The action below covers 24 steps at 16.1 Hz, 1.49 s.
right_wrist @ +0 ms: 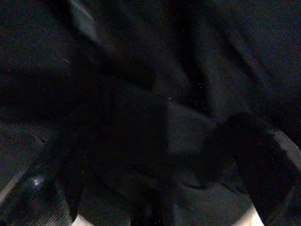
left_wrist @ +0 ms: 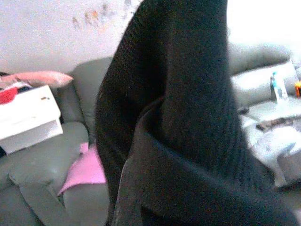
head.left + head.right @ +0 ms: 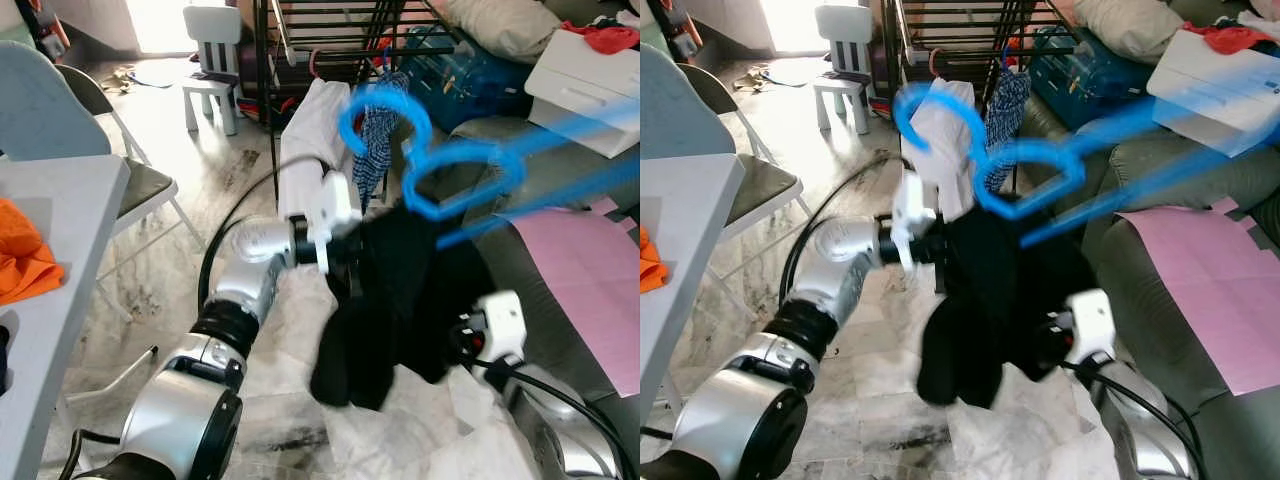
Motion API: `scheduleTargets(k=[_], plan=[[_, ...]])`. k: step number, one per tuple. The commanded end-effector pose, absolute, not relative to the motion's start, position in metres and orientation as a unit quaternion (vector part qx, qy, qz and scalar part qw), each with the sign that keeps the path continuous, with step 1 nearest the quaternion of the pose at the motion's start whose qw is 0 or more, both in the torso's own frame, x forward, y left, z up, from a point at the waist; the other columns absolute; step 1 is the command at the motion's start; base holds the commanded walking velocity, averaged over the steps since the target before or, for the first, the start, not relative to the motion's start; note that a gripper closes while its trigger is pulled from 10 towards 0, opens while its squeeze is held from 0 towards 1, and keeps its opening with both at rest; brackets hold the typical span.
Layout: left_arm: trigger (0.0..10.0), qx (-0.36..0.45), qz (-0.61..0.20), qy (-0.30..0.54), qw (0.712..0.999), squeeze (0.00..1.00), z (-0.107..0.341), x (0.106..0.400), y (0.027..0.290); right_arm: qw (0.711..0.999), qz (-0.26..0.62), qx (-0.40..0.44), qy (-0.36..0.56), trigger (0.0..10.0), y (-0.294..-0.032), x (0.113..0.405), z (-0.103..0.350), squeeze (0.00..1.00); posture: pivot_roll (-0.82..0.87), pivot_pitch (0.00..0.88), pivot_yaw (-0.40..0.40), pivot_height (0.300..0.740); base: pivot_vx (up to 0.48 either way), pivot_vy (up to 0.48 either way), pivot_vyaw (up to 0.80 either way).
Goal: Hang hanger
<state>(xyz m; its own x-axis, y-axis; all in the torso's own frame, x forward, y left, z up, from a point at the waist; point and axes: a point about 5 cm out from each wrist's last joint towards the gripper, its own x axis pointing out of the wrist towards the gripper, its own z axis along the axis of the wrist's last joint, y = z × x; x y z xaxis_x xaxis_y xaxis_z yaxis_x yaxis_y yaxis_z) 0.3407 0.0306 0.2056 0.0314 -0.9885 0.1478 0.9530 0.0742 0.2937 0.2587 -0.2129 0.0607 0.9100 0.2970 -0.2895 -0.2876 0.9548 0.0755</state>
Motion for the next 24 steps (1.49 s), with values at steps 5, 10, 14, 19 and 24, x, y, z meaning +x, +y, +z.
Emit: scheduleTargets(k=[5,10,14,19,24], plan=[[0.0,0.063,-0.672,-0.189,0.714,0.0,0.232,0.346,0.04,0.985,0.094,0.032,0.144,10.0,-0.248,0.237,0.063,0.0,0.03,0.0,-0.031,0.74,0.0,0.0,0.0],[0.0,0.096,-0.697,-0.141,0.697,0.0,0.202,0.337,0.036,0.992,0.119,0.031,0.0,10.0,-0.243,0.245,0.112,0.0,0.02,0.0,-0.027,0.74,0.0,0.0,0.0],[0.0,0.099,-0.731,-0.126,0.663,0.0,0.19,0.325,0.032,0.99,0.138,0.027,-0.003,10.0,-0.241,0.255,0.119,0.0,0.03,0.0,-0.03,0.74,0.0,0.0,0.0],[0.0,0.106,-0.738,-0.159,0.647,0.0,0.204,0.321,0.022,0.978,0.201,0.053,0.018,10.0,-0.215,0.262,0.111,0.0,0.04,0.0,-0.04,0.74,0.0,0.0,0.0],[0.0,0.067,-0.758,-0.214,0.613,0.0,0.239,0.309,0.013,0.976,0.19,0.073,0.078,10.0,-0.22,0.252,0.079,0.0,0.05,0.0,-0.045,0.74,0.0,0.0,0.0]])
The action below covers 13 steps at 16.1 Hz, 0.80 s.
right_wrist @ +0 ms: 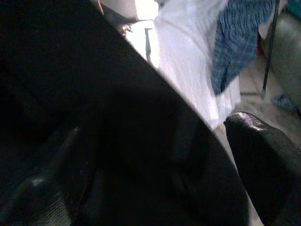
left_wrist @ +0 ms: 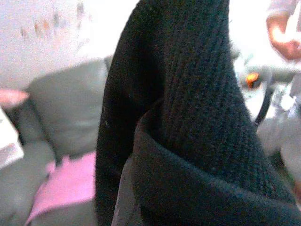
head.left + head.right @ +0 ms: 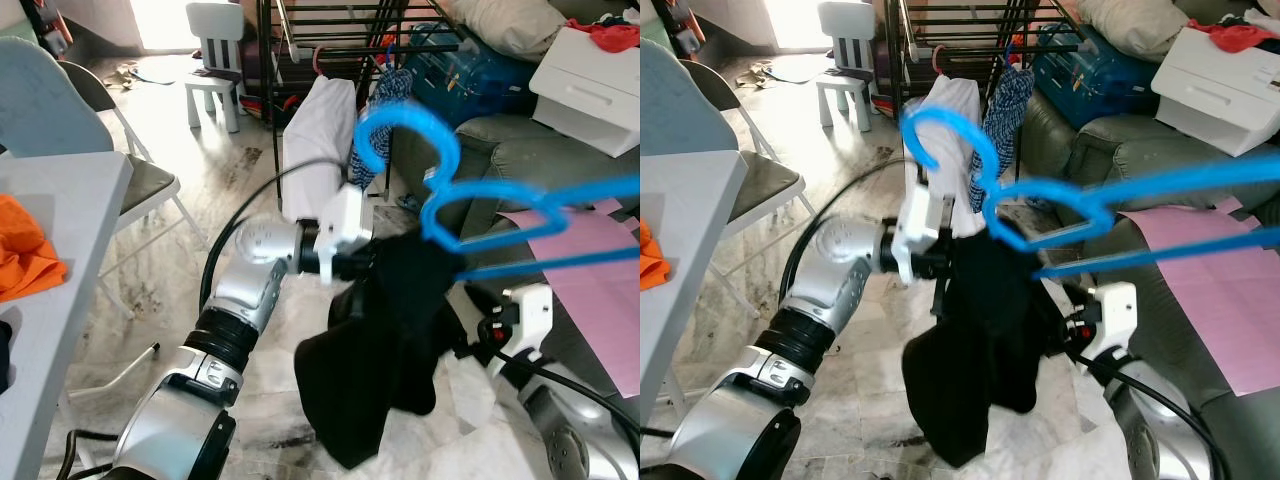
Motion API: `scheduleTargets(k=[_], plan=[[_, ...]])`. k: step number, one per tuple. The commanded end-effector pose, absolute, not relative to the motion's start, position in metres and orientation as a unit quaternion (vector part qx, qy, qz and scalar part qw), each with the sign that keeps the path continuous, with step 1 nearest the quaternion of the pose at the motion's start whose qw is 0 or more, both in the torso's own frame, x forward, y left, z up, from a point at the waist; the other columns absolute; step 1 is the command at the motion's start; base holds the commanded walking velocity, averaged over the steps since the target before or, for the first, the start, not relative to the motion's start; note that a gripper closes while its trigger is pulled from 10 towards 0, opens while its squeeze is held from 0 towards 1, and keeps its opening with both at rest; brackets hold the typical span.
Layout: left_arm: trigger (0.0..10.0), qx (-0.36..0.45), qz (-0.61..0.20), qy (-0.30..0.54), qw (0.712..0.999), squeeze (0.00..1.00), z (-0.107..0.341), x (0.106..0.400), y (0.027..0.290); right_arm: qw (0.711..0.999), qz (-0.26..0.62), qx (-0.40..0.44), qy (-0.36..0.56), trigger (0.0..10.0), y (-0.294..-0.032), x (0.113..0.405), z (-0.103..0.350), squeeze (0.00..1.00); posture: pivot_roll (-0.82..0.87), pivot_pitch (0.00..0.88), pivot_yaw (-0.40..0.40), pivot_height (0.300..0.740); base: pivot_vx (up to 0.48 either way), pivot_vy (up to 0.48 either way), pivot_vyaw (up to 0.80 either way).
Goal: Hang hanger
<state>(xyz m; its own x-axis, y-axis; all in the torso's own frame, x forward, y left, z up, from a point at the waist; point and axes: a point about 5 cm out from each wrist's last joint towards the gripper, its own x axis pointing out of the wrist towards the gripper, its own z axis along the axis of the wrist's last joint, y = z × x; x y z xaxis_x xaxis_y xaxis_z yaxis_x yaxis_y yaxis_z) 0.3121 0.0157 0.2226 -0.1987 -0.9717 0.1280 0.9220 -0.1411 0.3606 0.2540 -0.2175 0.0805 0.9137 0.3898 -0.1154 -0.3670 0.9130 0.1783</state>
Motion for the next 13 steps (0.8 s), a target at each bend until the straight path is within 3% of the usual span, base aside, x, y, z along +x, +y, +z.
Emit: scheduleTargets(k=[1,4,11,13], plan=[[0.0,0.061,-0.763,-0.218,0.606,0.0,0.244,0.307,0.012,0.978,0.171,0.079,0.091,10.0,-0.226,0.252,0.072,0.0,0.06,0.0,-0.048,0.74,0.0,0.0,0.0],[0.0,0.055,-0.766,-0.227,0.599,0.0,0.252,0.303,0.012,0.98,0.129,0.061,0.14,10.0,-0.237,0.252,0.053,0.0,0.07,0.0,-0.05,0.74,0.0,0.0,0.0],[0.0,0.035,-0.773,-0.241,0.586,0.0,0.272,0.294,0.014,0.972,0.033,0.147,0.182,10.0,-0.257,0.258,0.035,0.0,0.07,0.0,-0.053,0.74,0.0,0.0,0.0],[0.0,0.025,-0.771,-0.249,0.586,0.0,0.279,0.293,0.013,0.952,-0.055,0.211,0.215,10.0,-0.278,0.25,0.018,0.0,0.08,0.0,-0.057,0.74,0.0,0.0,0.0]])
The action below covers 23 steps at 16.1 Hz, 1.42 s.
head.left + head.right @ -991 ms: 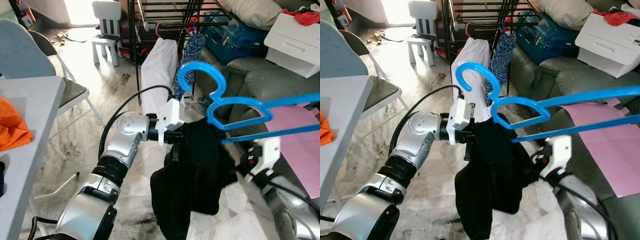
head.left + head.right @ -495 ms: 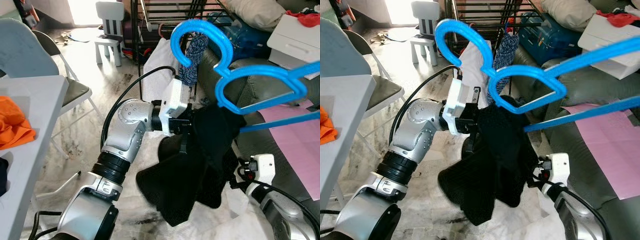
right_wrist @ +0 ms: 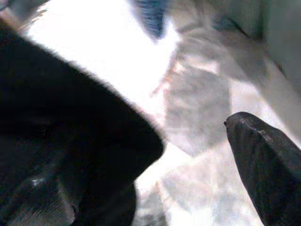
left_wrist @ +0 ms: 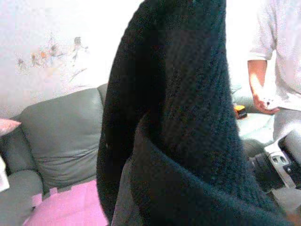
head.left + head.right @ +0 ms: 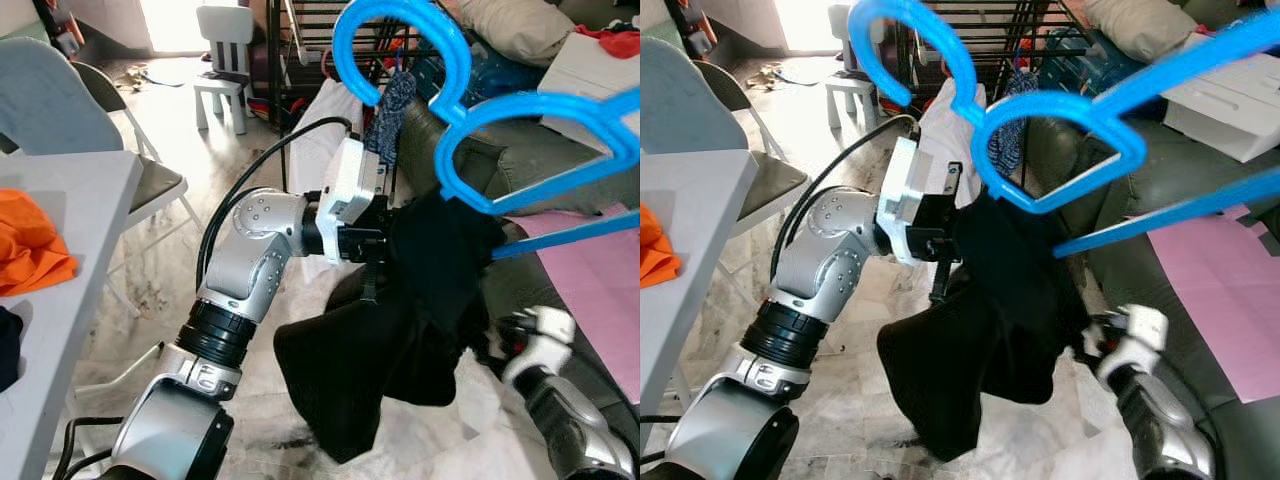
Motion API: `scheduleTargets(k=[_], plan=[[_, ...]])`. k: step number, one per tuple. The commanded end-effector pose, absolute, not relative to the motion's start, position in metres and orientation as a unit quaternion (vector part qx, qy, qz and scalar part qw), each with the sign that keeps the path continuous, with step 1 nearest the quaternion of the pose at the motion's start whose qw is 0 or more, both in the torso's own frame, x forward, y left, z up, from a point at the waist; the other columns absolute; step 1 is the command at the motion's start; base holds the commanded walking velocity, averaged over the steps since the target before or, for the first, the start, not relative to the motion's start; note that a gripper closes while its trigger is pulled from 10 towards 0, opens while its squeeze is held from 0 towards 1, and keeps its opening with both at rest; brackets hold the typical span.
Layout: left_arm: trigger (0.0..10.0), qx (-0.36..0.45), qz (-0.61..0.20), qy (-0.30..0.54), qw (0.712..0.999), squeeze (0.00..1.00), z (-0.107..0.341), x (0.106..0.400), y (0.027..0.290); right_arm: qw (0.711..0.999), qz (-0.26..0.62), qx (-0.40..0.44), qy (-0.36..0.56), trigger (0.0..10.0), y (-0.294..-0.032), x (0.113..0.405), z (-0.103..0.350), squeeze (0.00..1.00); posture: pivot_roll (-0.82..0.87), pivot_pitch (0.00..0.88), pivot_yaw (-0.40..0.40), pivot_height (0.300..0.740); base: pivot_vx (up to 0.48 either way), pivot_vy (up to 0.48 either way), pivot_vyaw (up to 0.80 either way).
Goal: Hang hanger
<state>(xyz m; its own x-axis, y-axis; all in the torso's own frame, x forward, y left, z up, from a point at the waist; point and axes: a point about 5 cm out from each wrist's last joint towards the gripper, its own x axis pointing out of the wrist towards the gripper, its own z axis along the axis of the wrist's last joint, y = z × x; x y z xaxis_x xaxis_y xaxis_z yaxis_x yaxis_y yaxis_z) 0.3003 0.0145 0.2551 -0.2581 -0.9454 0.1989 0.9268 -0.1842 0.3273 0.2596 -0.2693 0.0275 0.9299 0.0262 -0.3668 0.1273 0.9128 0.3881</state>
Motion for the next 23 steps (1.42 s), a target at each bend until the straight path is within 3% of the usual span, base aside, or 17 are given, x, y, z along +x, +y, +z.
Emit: scheduleTargets(k=[1,3,5,7,13,16,23], plan=[[0.0,0.029,-0.766,-0.243,0.594,0.0,0.277,0.296,0.017,0.949,-0.092,0.216,0.209,0.0,-0.289,0.246,0.017,0.0,0.08,0.0,-0.059,0.74,0.0,0.0,0.0],[0.0,0.038,-0.758,-0.225,0.611,0.0,0.267,0.302,0.022,0.947,-0.137,0.222,0.188,0.0,-0.307,0.24,0.022,0.0,0.08,0.0,-0.056,0.74,0.0,0.0,0.0],[0.0,0.053,-0.732,-0.157,0.661,0.0,0.225,0.32,0.033,0.955,-0.184,0.21,0.102,0.0,-0.333,0.243,0.057,0.0,0.06,0.0,-0.045,0.74,0.0,0.0,0.0],[0.0,0.037,-0.715,-0.124,0.688,0.0,0.208,0.327,0.038,0.957,-0.196,0.204,0.062,0.0,-0.339,0.247,0.075,0.0,0.05,0.0,-0.039,0.74,0.0,0.0,0.0],[0.0,0.099,-0.608,0.012,0.788,0.0,0.133,0.344,0.072,0.963,-0.184,0.178,-0.084,0.0,-0.339,0.265,0.159,0.0,0.02,0.0,-0.03,0.74,0.0,0.0,0.0],[0.0,0.128,-0.601,0.035,0.788,0.0,0.118,0.341,0.078,0.964,-0.182,0.169,-0.096,0.0,-0.335,0.266,0.171,0.0,0.01,0.0,-0.033,0.74,0.0,0.0,0.0],[0.0,0.211,-0.633,0.082,0.741,0.0,0.093,0.328,0.081,0.967,-0.174,0.161,-0.091,0.0,-0.329,0.27,0.179,0.0,0.01,0.0,-0.041,0.74,0.0,0.0,0.0]])
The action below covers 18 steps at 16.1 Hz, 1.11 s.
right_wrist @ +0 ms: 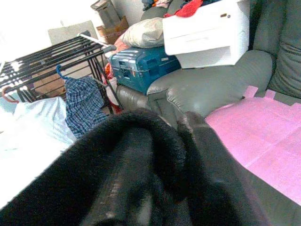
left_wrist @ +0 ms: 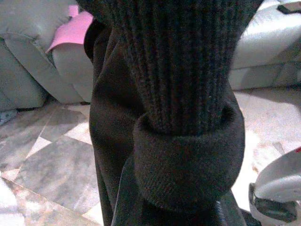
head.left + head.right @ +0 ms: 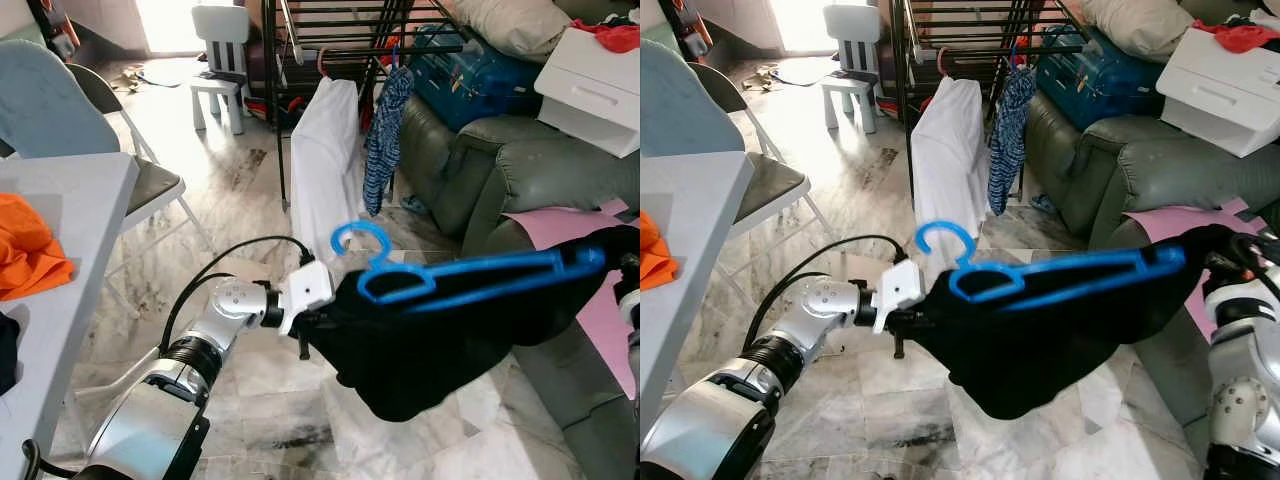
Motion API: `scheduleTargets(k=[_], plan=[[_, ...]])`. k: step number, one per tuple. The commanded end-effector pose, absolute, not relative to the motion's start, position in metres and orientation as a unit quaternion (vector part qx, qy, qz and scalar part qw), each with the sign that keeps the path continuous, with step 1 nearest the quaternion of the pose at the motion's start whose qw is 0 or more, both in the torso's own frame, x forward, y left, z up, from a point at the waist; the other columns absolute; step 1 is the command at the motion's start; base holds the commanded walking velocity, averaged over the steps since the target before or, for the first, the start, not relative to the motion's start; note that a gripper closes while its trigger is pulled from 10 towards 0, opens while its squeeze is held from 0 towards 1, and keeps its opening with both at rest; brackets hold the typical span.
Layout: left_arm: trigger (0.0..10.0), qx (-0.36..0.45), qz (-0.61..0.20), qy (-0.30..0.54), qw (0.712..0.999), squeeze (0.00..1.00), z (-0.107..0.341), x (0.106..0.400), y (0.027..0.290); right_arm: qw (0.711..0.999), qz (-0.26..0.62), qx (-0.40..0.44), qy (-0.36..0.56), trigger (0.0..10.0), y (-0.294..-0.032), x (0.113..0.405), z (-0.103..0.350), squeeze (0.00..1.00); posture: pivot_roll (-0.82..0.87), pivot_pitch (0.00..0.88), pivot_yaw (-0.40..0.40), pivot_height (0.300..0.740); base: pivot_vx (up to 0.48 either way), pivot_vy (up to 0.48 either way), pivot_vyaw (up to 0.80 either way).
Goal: Hang hanger
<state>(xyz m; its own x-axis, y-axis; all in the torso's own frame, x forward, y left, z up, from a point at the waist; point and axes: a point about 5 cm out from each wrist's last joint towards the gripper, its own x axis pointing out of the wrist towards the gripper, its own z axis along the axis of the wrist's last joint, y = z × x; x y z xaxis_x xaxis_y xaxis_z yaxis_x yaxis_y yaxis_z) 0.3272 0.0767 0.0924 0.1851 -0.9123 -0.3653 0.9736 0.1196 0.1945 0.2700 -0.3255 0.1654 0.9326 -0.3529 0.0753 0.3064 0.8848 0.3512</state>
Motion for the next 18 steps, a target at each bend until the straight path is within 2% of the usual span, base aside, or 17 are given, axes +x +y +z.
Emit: scheduleTargets(k=[1,4,5,10,12,14,15,18], plan=[[0.0,0.211,-0.633,0.082,0.741,0.0,0.093,0.328,0.081,0.967,-0.174,0.161,-0.091,0.0,-0.329,0.27,0.179,0.0,0.01,0.0,-0.041,0.74,0.0,0.0,0.0],[0.0,0.245,-0.608,0.114,0.747,0.0,0.083,0.329,0.083,0.969,-0.168,0.158,-0.086,0.0,-0.324,0.271,0.179,0.0,0.01,0.0,-0.039,0.74,0.0,0.0,0.0],[0.0,0.232,-0.585,0.122,0.768,0.0,0.082,0.332,0.083,0.97,-0.166,0.157,-0.085,0.0,-0.324,0.272,0.179,0.0,0.01,0.0,-0.038,0.74,0.0,0.0,0.0],[0.0,0.245,-0.516,0.141,0.809,0.0,0.078,0.34,0.088,0.973,-0.156,0.146,-0.081,0.0,-0.321,0.272,0.178,0.0,0.0,0.0,-0.036,0.74,0.0,0.0,0.0],[0.0,0.253,-0.524,0.141,0.801,0.0,0.077,0.338,0.088,0.973,-0.155,0.148,-0.081,0.0,-0.32,0.272,0.178,0.0,0.0,0.0,-0.036,0.74,0.0,0.0,0.0],[0.0,0.306,-0.505,0.154,0.792,0.0,0.071,0.338,0.091,0.975,-0.147,0.148,-0.079,0.0,-0.315,0.275,0.177,0.0,0.01,0.0,-0.036,0.74,0.0,0.0,0.0],[0.0,0.306,-0.497,0.158,0.796,0.0,0.07,0.339,0.09,0.976,-0.142,0.149,-0.077,0.0,-0.312,0.277,0.176,0.0,0.01,0.0,-0.036,0.74,0.0,0.0,0.0],[0.0,0.316,-0.495,0.161,0.793,0.0,0.065,0.336,0.077,0.985,-0.094,0.13,-0.067,0.0,-0.286,0.289,0.175,0.0,0.0,0.0,-0.036,0.74,0.0,0.0,0.0]])
